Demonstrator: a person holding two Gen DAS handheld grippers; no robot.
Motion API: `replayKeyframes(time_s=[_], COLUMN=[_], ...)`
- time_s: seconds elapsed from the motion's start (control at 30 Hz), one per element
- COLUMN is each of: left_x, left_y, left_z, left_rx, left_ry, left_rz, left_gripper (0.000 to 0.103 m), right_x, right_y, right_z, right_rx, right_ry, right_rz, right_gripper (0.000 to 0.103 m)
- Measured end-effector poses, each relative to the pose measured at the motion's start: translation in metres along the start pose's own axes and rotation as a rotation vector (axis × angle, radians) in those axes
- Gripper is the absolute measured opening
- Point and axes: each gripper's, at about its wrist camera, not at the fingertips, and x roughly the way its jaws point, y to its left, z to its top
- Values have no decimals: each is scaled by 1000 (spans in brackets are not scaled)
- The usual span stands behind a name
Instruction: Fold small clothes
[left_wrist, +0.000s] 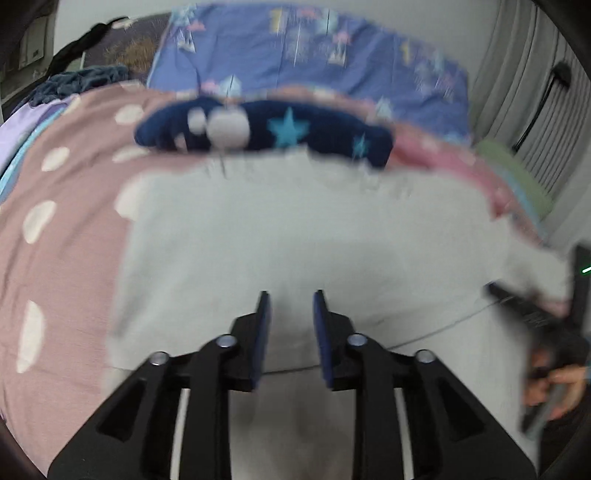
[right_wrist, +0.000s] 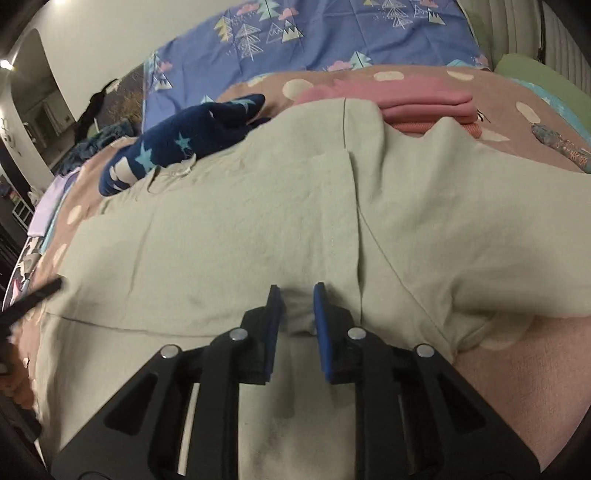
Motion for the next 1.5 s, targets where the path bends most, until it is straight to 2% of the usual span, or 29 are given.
replayKeyframes(time_s=[0.03, 0.13, 0.17, 0.23, 0.3, 0.4, 0.43, 0.5, 0.6, 0.67, 0.73, 0.8, 0.87, 0.9, 0.93, 1.0, 1.07, 1.1, 1.17, 1.2, 1.3, 1.4, 1.5], left_x=[8, 5, 4, 3, 2, -4, -8, -16, -18, -11, 4, 23, 32, 30, 28, 27, 28, 29, 27, 27, 32, 31, 29], left_y=[-7, -15, -15, -12, -8, -22, -33, -57, -96, -121, -142, -153, -161, -163, -164, -165, -165, -164, -161, -160, -159, -161, -154], left_z=[-7, -5, -6, -4, -3, 4, 4, 8, 13, 13, 11, 5, -6, -7, -8, -10, -10, -11, -12, -11, -3, -4, -4], left_rx=[29, 47, 50, 41, 23, 18, 24, 38, 89, 115, 134, 141, 172, 183, 187, 188, 189, 189, 183, 178, 169, 175, 141], left_ry=[-61, -57, -58, -55, -55, -62, -77, -97, -113, -104, -79, -13, -33, -38, -37, -35, -36, -37, -37, -37, -35, -36, -41], left_rz=[49, 95, 96, 84, 69, 147, 131, 45, -57, -106, -143, -160, -128, -133, -135, -136, -135, -135, -144, -150, -164, -173, -217], left_gripper=[32, 32, 32, 32, 32, 32, 32, 31, 32, 32, 33, 34, 38, 43, 43, 43, 44, 44, 44, 44, 45, 49, 49], right_x=[-2, -4, -7, -19, -52, -107, -124, -156, -193, -208, -216, -222, -227, -228, -228, -223, -218, -215, -211, -209, -220, -225, -208], right_y=[2, 1, -3, -23, -52, -109, -129, -179, -253, -292, -318, -336, -356, -363, -368, -383, -391, -394, -396, -393, -365, -308, -231], right_z=[0, -4, -4, -4, -6, -13, -18, -31, -62, -83, -95, -103, -108, -109, -108, -102, -100, -94, -87, -85, -70, -33, 17], right_rx=[-5, -11, 9, 110, 200, 290, 324, 424, 625, 746, 806, 863, 936, 955, 965, 982, 996, 998, 1004, 1015, 983, 826, 638], right_ry=[0, -12, -12, -14, -76, -210, -244, -298, -338, -356, -383, -412, -458, -474, -489, -505, -528, -532, -515, -513, -564, -579, -534], right_rz=[-10, -9, 22, 111, 103, 50, 24, -44, -132, -152, -141, -121, -96, -95, -97, -91, -76, -80, -78, -27, 38, 136, 264], right_gripper=[19, 20, 20, 10, 11, 14, 17, 24, 26, 27, 29, 32, 37, 42, 45, 45, 43, 34, 6, 5, 5, 5, 5])
